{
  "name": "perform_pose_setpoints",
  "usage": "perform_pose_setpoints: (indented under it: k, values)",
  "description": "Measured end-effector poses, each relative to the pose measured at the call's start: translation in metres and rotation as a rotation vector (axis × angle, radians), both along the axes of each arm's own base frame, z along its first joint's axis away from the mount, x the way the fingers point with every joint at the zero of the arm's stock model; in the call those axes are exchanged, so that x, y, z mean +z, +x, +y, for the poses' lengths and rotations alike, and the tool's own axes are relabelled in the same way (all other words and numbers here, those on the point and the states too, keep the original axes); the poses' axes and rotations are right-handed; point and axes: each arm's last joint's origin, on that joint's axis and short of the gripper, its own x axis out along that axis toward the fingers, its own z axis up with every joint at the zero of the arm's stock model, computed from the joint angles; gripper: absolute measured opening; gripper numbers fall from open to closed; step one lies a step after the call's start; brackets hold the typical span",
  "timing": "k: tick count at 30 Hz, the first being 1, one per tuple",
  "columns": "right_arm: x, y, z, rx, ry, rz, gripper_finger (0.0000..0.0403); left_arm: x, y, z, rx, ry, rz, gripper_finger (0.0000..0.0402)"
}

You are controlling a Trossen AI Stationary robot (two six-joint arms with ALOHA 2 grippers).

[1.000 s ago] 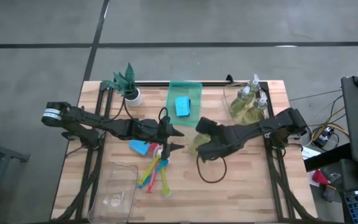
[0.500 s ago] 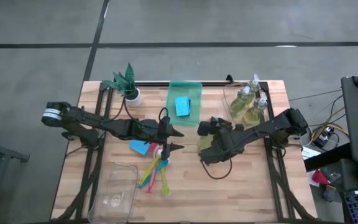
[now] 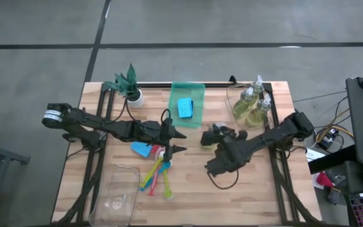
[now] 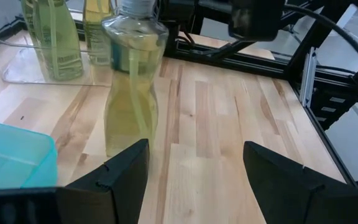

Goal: Pick & Place Kitchen Sink Supplies
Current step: Put the yellow soap dispenser into the top transparent bin

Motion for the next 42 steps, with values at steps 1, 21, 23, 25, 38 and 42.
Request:
perform_pose_setpoints:
  k: [1,21,23,25,38,42]
  values:
    - [0.0,0.0,0.001,0.001,0.01,0.001,0.0113,0.0,0.0,0.0,0.0,0.0,0.0,0.0252]
    - [0.018,0.011,0.007,-0.152,0.164,-0.4,0.0176,0.0,0.0,0.0,0.004,-0.003,0.0,0.0252]
    - [0.022,0.013,0.007,-0.157,0.177,-0.43,0.0183,0.0,0.0,0.0,0.004,-0.003,0.002,0.0252]
    - [0.027,0.014,0.008,-0.165,0.191,-0.462,0.0189,-0.001,0.0,0.0,0.004,-0.002,0.007,0.0252]
    - [0.08,0.019,0.004,-0.398,0.471,-0.894,0.021,-0.001,0.0,0.0,0.0,-0.004,0.011,0.0252]
    - [0.107,0.015,-0.013,-0.611,0.761,-0.98,0.021,-0.001,0.0,-0.001,-0.006,-0.005,0.01,0.0252]
